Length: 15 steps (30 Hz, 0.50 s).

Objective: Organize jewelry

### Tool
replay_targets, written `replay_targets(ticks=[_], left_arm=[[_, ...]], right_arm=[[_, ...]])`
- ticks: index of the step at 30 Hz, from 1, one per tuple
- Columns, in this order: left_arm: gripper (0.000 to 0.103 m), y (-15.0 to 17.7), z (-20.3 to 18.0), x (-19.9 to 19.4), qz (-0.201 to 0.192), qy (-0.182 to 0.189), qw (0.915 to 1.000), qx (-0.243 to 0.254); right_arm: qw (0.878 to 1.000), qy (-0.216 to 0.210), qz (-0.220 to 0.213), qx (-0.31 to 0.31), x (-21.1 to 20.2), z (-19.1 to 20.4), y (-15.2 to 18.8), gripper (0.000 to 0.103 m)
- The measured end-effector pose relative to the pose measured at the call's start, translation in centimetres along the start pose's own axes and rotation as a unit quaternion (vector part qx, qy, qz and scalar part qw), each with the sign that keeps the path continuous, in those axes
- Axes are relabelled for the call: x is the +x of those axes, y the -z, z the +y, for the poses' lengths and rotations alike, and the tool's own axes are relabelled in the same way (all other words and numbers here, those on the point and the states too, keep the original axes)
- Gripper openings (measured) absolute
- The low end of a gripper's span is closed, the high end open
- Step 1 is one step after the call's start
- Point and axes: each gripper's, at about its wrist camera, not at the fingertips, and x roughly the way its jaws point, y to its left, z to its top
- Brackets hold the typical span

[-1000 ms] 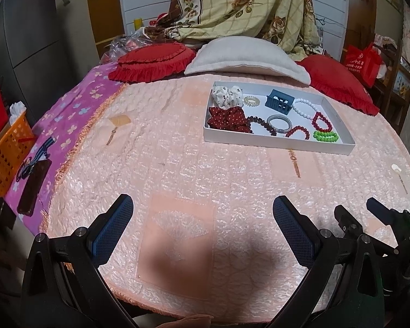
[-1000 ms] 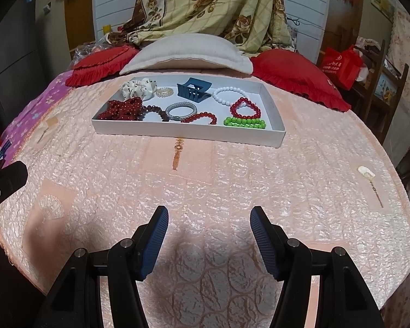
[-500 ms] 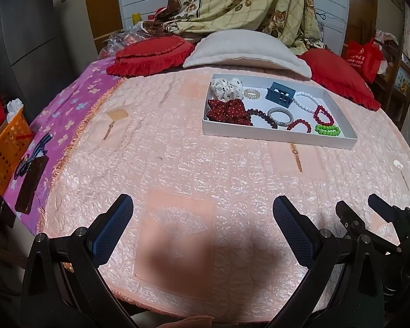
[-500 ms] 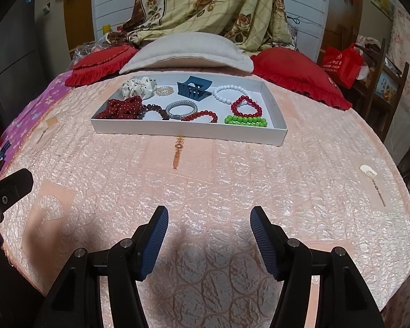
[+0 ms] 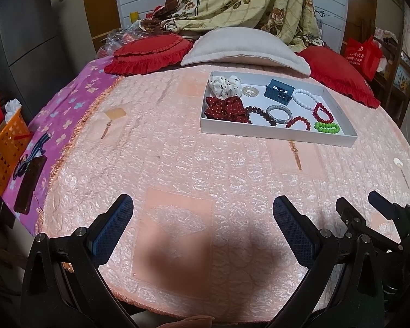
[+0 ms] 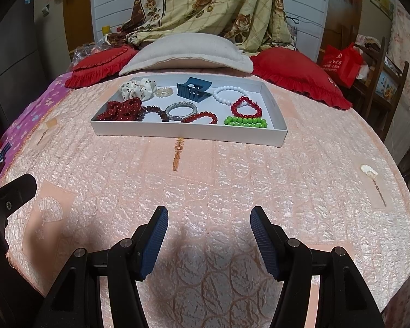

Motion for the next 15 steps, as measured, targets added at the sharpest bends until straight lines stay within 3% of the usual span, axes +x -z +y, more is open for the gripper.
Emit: replay_targets(ticks=[15], left_arm=[[0.102, 0.03, -0.17, 0.14, 0.001, 0.0, 1.0, 0.001]], right_arm=[[1.0, -0.001, -0.002, 0.0, -0.15, 0.03, -0.05, 0.06]])
